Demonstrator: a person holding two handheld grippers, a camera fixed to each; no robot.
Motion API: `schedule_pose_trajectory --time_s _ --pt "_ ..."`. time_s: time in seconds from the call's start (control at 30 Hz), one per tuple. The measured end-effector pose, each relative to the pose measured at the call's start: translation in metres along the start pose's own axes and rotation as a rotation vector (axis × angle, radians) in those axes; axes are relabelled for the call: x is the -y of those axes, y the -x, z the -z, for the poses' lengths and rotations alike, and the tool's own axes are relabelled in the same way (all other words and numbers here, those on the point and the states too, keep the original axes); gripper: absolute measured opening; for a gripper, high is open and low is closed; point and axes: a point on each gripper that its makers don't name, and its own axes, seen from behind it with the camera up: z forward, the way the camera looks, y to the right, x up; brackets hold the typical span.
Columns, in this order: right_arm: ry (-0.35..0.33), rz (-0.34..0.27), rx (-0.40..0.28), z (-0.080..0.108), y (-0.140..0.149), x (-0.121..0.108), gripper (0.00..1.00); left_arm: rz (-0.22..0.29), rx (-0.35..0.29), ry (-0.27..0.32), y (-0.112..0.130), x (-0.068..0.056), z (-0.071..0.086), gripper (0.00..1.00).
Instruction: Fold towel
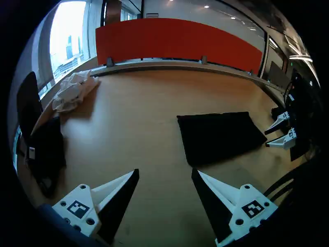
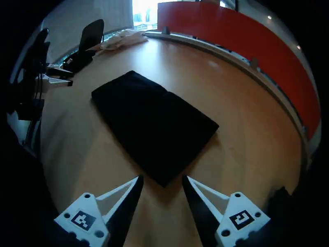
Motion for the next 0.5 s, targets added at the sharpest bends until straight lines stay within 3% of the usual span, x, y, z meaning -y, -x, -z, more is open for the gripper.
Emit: schedule_pose_trajectory --time_s 0.37,0.5 --pt "-0.007 0.006 0.025 0.000 0.004 0.000 0.57 0.021 -0.039 -0.020 0.007 0.008 0.011 0.95" --pt "-0.008 0.001 0.026 -0.002 0.005 -0.001 0.45 0.018 -0.058 -0.026 0.004 0.010 0.013 0.95"
